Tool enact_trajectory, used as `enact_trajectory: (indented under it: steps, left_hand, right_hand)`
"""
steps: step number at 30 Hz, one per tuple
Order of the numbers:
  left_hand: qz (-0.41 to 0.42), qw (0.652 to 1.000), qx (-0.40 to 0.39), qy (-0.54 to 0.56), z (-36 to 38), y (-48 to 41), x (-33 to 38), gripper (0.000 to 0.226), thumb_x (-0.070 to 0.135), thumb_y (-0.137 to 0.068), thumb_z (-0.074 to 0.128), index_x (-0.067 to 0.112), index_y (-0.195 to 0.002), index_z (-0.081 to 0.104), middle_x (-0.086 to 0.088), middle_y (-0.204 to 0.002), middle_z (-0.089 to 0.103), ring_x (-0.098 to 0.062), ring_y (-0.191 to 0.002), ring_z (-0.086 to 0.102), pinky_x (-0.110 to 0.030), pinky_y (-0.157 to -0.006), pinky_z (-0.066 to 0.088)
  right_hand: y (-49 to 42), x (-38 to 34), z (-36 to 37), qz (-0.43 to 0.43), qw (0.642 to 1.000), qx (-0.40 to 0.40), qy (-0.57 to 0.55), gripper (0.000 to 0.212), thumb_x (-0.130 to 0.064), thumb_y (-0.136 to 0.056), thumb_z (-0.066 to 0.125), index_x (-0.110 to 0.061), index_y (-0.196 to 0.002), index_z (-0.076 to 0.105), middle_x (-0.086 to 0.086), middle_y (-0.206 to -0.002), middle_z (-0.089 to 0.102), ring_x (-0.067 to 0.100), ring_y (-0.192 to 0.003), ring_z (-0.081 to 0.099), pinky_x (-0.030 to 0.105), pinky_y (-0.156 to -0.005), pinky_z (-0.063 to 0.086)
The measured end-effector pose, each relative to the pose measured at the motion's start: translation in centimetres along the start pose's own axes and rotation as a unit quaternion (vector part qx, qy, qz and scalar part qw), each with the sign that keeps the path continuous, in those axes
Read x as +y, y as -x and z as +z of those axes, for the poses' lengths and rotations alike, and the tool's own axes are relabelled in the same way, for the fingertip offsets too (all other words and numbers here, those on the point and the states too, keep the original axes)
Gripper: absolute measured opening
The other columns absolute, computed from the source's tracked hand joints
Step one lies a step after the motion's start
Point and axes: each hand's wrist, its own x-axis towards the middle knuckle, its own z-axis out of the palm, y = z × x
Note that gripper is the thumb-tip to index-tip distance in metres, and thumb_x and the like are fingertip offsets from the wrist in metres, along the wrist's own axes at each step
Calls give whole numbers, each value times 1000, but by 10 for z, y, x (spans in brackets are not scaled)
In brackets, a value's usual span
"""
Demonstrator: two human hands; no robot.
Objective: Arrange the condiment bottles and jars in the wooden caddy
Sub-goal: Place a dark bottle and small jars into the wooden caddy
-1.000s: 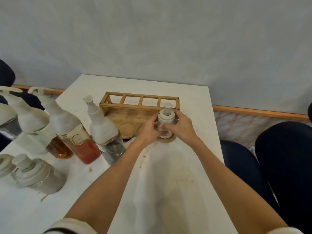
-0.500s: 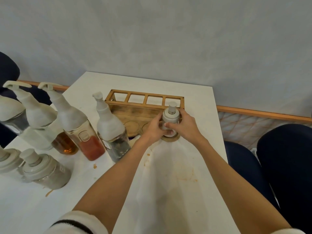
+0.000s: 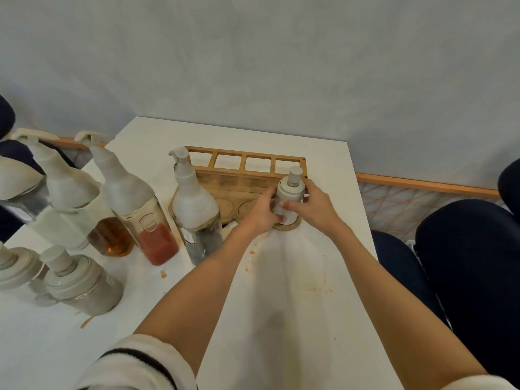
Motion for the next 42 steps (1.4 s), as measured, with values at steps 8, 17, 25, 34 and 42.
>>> enact_trajectory:
  steps: [8, 17, 25, 34, 42]
  left_hand:
    - [11, 999, 11, -46, 0, -9, -14, 82, -6, -73, 75, 24, -141, 41, 0, -136, 55, -25, -124, 53, -50, -98, 50]
    - [40, 991, 90, -91, -1, 7, 6, 83, -9, -83, 66, 22, -150, 29, -4, -149, 43, -24, -136, 42, -48, -108, 43]
    - [177, 971, 108, -123, -17, 112, 88, 53, 5, -87, 67, 17, -136, 50, -1, -131, 58, -12, -115, 56, -20, -92, 45]
    - [200, 934, 295, 21, -70, 218, 72, 25, 11, -88, 67, 26, -107, 62, 16, -91, 66, 0, -90, 64, -17, -76, 52]
    - [30, 947, 316, -36, -78, 194, -12, 78, 33, -74, 83, 16, -136, 39, 0, -125, 45, -14, -114, 43, -23, -88, 39]
  right_hand:
    - [6, -4, 1, 14, 1000, -5, -25, 63, -23, -79, 79, -20, -134, 47, -11, -114, 55, 12, -104, 52, 11, -76, 39]
    - [14, -13, -10, 66, 997, 36, -9, 81, -31, -82, 76, -17, -147, 30, 6, -141, 48, 24, -126, 49, 30, -96, 41]
    - [49, -83, -39, -46, 982, 154, -95, 22, -18, -87, 67, -32, -103, 65, -13, -106, 66, 12, -102, 65, 39, -89, 56]
    - [89, -151, 1, -96, 990, 52, -86, 20, -18, -87, 68, -25, -106, 69, -6, -101, 71, 11, -90, 68, 36, -87, 57]
    - [94, -170, 75, -109, 992, -50, 49, 76, -45, -75, 78, -21, -138, 42, -5, -124, 55, 12, -110, 55, 30, -88, 48]
